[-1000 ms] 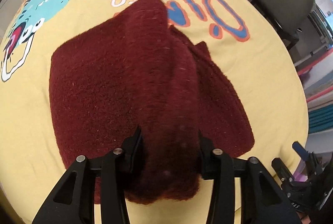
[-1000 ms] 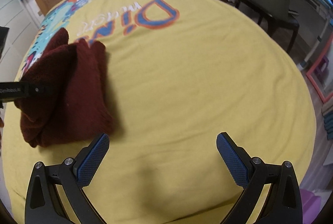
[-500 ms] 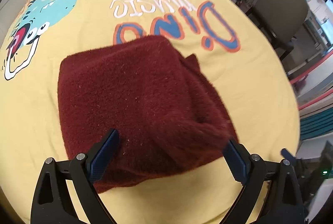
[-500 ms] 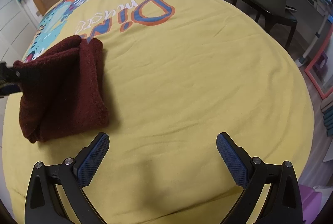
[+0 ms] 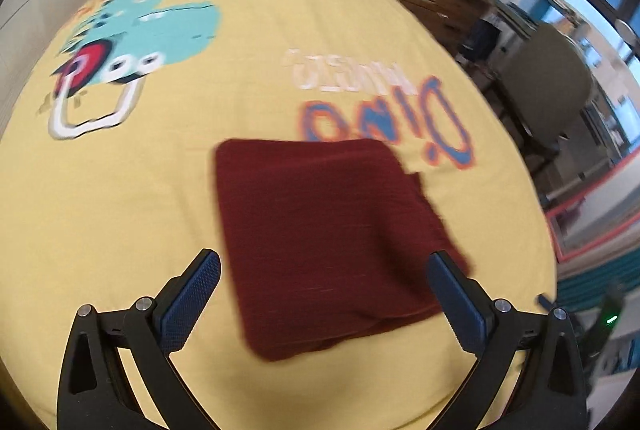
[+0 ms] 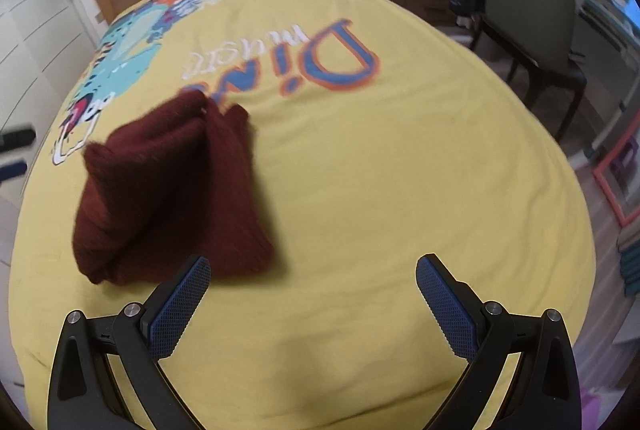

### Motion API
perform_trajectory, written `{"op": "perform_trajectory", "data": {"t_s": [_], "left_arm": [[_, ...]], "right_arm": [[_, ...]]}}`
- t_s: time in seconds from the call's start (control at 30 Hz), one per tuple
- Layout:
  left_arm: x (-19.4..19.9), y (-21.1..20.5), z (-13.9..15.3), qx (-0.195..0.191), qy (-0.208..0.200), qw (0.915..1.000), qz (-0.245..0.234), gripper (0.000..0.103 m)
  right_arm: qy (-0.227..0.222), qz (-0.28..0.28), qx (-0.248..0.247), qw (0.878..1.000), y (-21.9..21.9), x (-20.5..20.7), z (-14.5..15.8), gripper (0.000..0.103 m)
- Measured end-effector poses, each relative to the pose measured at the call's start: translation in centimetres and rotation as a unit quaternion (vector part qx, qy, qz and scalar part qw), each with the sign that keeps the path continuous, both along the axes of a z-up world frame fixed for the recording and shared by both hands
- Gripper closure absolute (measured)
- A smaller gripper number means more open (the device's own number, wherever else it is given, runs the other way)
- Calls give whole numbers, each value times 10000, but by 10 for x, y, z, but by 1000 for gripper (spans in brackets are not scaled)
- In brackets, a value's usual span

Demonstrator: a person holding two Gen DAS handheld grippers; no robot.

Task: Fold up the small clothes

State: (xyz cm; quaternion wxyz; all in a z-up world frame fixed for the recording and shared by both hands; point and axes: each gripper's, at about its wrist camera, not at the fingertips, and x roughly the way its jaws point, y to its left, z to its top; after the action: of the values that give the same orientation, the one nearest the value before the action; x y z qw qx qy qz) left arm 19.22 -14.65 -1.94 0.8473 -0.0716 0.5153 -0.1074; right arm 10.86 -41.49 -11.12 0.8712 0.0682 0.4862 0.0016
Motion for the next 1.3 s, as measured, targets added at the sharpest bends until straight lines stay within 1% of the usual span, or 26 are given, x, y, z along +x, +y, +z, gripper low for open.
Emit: {"op": "perform_trajectory", "data": {"t_s": [0.1,0.17,0.2,0.3,0.37,0.4,0.43,0.47,0.5,0.53,0.63,0.7,0.73,0.77,0.8,0.83,0.87,0.9,0.93,1.0,1.13,1.23,1.3], "left_arm": [[-7,24,-14,184,117,9997,107,1],[-17,39,-24,273,127,9994,193,1],[-21,45,-28,261,138,9992,262,1],[-35,62,-44,42,293,9988,381,1],[-40,70,-54,-7,380,9984,412,1],[-43,74,-60,-18,412,9982,436,1],[-45,76,-66,-23,448,9981,428,1],[-46,77,-70,-25,482,9980,405,1],[-47,78,-76,-18,534,9979,374,1],[-49,79,-80,-10,555,9977,396,1],[-50,82,-88,-67,607,9973,417,2],[-52,82,-92,-98,636,9971,404,1],[-52,81,-94,-105,640,9972,385,1],[-53,82,-95,-98,647,9971,382,1],[-53,81,-97,-74,657,9971,378,1],[-52,80,-98,-59,667,9971,374,1],[-51,80,-99,-61,686,9970,363,1],[-52,80,-101,-82,716,9967,363,1],[-52,80,-102,-95,738,9966,361,1],[-53,79,-102,-94,745,9965,366,2],[-53,78,-100,-39,710,9970,314,2],[-54,73,-97,-63,678,9974,255,1],[-55,68,-95,-74,658,9976,198,2]], "right_arm": [[-113,203,-104,9997,18,22,21,0],[-39,349,-91,9993,30,39,31,0],[31,431,-52,9991,38,49,36,0],[314,763,79,9966,66,80,45,0],[476,1042,148,9933,88,100,48,2],[584,1200,218,9908,99,110,47,3],[705,1343,305,9880,109,119,45,8],[853,1468,403,9847,120,128,42,15],[1031,1574,443,9811,131,137,36,20],[1170,1647,444,9784,138,143,32,26],[1689,1853,483,9669,161,159,6,27],[1905,1785,490,9641,163,162,-10,27],[1987,1754,439,9632,163,163,-17,29],[2032,1727,433,9628,162,163,-22,39],[2118,1680,464,9616,160,162,-30,46],[2200,1631,486,9605,157,161,-36,62],[2231,1597,546,9601,154,160,-41,68],[2234,1557,618,9602,150,159,-43,70],[2189,1523,694,9613,144,157,-44,75],[2028,1514,805,9641,133,152,-39,78],[1630,1394,829,9732,106,136,-16,79],[1533,1368,739,9759,89,123,-10,79],[1541,1291,685,9772,75,112,-15,79]]}}
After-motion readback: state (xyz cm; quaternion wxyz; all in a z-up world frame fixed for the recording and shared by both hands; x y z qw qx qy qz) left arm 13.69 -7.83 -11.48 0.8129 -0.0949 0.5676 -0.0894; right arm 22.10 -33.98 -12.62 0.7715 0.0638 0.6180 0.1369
